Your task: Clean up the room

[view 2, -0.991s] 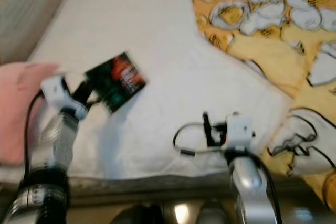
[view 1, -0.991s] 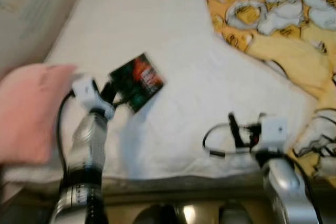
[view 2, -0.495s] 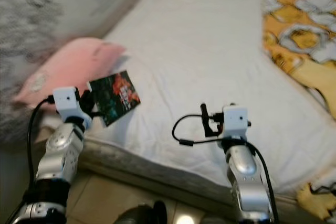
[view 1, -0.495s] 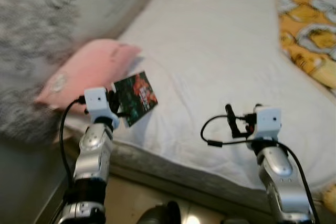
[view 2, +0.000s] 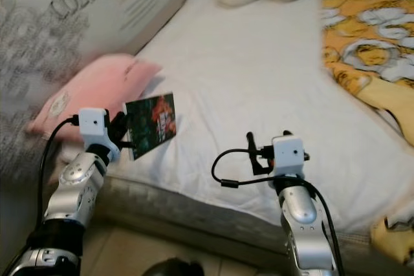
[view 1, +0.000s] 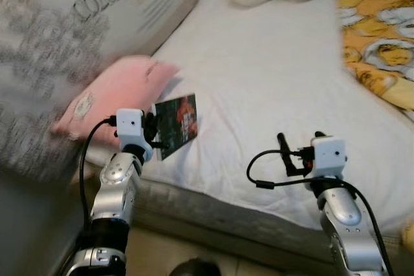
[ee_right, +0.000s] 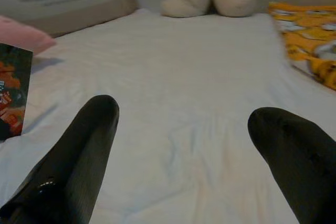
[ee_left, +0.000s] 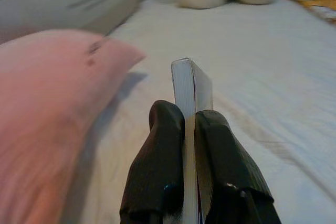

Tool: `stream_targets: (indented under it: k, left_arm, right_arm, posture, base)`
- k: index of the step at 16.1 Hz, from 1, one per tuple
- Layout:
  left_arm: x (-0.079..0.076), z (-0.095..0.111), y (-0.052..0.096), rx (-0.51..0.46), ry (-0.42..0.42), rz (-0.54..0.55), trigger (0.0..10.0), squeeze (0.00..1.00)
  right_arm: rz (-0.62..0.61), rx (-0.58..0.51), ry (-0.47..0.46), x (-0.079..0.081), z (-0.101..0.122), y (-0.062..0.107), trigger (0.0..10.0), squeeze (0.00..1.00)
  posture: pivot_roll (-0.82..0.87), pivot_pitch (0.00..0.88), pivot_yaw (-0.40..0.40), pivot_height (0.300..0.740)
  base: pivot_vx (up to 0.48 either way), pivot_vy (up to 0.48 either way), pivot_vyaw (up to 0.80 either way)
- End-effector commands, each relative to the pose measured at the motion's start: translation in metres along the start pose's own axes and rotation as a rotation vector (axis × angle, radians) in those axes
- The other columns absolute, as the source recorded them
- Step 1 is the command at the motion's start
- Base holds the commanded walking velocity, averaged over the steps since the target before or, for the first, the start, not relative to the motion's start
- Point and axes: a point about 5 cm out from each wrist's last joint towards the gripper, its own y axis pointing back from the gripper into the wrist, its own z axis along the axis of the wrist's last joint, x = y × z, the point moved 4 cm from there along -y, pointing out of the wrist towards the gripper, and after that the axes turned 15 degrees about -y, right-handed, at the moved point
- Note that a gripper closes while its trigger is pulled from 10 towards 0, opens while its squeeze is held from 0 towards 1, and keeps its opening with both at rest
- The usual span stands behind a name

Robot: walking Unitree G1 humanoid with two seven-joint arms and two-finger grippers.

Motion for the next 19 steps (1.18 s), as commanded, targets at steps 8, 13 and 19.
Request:
stream_targets:
  k: [8, 13, 19]
  left_arm:
    - [0.005, 0.021, -0.01, -0.059, 0.04, 0.015, 0.0, 0.0]
    - [-0.008, 0.026, -0.019, -0.057, 0.049, -0.015, 0.0, 0.0]
    - [-0.047, 0.051, -0.047, -0.064, 0.033, -0.176, 0.0, 0.0]
  right_arm:
    - [0.038, 0.006, 0.004, 0.01, -0.004, 0.001, 10.0, 0.04]
    - [0.072, 0.025, 0.008, 0.014, -0.008, 0.002, 10.0, 0.04]
    - [0.113, 0.055, 0.014, 0.019, -0.014, 0.005, 10.0, 0.05]
  posture:
    - [-0.23, 0.0, 0.204, 0.74]
    - [-0.23, 0.0, 0.192, 0.74]
    - [-0.22, 0.0, 0.183, 0.74]
  base:
    - [0.315, 0.362, -0.3]
    - [0.407, 0.119, 0.0]
    - [0.447, 0.0, 0.0]
